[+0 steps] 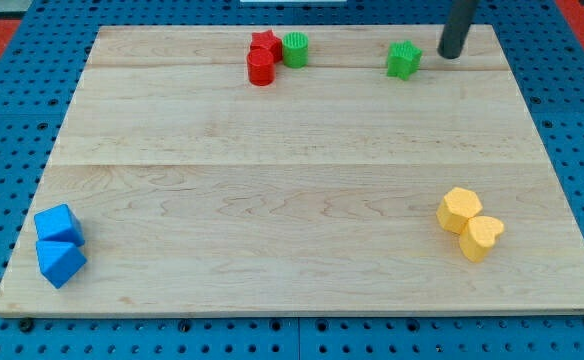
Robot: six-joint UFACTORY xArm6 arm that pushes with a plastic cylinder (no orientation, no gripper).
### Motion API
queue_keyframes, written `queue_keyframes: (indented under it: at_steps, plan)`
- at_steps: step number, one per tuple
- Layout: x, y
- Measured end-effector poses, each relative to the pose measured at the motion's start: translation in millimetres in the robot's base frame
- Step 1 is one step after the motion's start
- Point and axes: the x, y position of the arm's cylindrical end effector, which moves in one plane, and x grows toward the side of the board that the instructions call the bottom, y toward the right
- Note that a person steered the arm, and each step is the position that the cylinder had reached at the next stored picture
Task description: Push the green star into the red circle
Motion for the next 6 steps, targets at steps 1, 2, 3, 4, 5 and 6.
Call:
queue_keyframes:
  at_steps: [1,2,3,4,5,6]
  plan:
    - [19.1,-81.8]
    - [25.8,-98.6]
    - [26.0,-38.7]
    - [33.0,-31.6]
    - [42.4,-54.7]
    - [42.4,-111.0]
